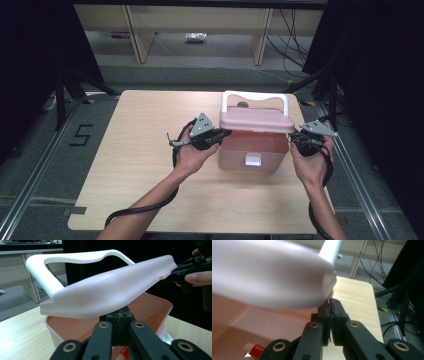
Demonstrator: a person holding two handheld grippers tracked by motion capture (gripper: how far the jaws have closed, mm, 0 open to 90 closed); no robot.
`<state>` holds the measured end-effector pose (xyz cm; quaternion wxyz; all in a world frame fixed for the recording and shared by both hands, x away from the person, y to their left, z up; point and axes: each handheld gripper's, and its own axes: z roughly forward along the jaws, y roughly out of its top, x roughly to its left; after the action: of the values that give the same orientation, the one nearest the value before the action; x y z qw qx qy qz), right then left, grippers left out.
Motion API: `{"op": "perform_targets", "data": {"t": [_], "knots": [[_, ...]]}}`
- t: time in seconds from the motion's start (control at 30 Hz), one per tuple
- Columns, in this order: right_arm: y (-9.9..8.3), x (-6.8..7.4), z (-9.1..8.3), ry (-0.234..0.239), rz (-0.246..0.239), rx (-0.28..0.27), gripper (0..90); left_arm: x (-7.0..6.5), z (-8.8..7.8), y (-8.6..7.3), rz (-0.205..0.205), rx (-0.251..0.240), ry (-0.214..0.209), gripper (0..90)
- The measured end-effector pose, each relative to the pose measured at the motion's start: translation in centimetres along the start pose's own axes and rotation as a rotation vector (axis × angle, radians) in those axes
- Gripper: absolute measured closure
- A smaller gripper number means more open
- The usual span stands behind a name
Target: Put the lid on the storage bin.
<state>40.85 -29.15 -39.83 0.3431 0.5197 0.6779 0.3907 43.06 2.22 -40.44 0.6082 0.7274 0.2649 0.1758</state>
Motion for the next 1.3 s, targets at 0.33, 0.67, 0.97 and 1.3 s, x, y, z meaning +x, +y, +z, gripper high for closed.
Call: {"op": "perform_targets", "data": {"t": [0.33,0.67,0.97,1.3], "knots": [[-1.4,-0.7,-2.3,0.014,0.044,0.008,90.0,0.2,-0.2,-0.5,0.003,0.019,-0.006,90.0],[-3.0,-1.2,-4.2,0.009,0.047,-0.008,90.0,-0.1,-0.3,-1.6,-0.003,0.048,-0.012,90.0],[-4.1,-0.9,-5.2,0.010,0.073,-0.018,90.0,-0.2,-0.5,-2.4,-0.003,0.072,-0.015,90.0],[-5.0,-0.8,-5.8,0.017,0.074,-0.015,90.0,-0.3,-1.2,-3.0,-0.007,0.079,-0.016,90.0]]}}
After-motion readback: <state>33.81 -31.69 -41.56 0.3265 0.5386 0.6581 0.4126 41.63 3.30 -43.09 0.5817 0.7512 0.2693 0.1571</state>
